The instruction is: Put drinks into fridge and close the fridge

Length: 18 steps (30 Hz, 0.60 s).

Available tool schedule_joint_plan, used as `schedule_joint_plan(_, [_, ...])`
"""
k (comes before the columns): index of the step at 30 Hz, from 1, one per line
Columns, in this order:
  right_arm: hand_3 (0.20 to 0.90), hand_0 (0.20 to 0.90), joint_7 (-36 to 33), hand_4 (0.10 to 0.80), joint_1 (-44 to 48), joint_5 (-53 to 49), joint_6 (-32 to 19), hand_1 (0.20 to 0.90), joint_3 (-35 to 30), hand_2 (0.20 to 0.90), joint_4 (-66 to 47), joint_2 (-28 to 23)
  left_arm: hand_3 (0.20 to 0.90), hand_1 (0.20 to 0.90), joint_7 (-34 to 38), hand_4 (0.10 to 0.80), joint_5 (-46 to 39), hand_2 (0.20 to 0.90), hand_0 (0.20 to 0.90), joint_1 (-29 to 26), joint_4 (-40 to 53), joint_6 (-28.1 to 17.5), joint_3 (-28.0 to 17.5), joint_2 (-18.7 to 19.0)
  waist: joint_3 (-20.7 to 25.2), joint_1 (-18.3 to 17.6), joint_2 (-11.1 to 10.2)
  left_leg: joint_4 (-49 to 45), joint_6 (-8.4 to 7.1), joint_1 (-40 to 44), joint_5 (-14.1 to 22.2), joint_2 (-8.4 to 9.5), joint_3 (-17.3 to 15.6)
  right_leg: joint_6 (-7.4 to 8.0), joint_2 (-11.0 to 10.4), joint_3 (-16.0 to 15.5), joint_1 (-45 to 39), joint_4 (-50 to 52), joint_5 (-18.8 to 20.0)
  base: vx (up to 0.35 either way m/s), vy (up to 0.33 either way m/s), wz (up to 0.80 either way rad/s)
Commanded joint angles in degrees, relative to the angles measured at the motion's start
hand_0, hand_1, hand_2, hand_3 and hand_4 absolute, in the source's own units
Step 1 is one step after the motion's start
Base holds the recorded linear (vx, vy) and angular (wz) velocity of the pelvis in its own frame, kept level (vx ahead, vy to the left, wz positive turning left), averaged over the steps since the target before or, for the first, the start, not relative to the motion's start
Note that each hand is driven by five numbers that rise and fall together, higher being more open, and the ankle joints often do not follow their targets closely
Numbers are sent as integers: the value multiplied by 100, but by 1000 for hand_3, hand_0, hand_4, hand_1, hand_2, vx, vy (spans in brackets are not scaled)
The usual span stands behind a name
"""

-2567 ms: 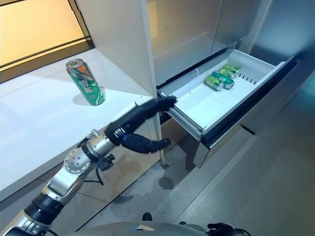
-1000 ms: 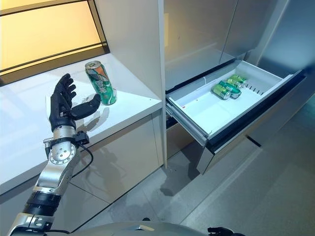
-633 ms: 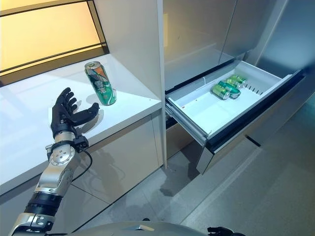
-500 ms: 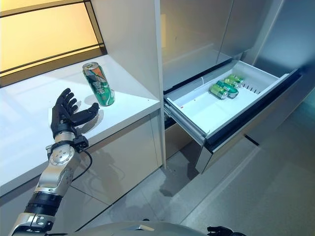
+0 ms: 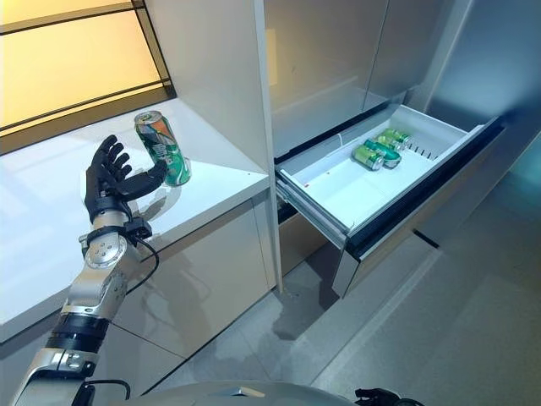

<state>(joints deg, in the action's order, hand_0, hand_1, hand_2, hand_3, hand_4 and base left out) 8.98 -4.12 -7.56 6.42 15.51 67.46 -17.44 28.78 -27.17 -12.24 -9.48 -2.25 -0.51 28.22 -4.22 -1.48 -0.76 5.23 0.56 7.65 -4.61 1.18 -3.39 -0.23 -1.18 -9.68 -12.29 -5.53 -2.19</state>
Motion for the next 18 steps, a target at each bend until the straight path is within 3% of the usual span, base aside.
schedule_joint_plan(1, [900, 900, 274, 800, 141, 65, -59, 900, 179, 900, 12, 256, 900, 900, 62, 800, 316, 900, 900, -1189, -417, -353, -306, 512, 234, -39, 101, -55, -75, 234, 947, 55, 393, 413, 0, 288, 281, 134, -68, 23, 1, -5])
schedule_joint_plan(18, [900, 900, 276, 800, 144, 50, -59, 900, 256, 900, 35, 221, 900, 900, 174, 800, 440, 900, 900, -1763, -1264, -417, -75, 773, 298, -163, 124, -57, -72, 236, 960, 71, 343, 434, 20, 394, 318, 128, -45, 10, 0, -2])
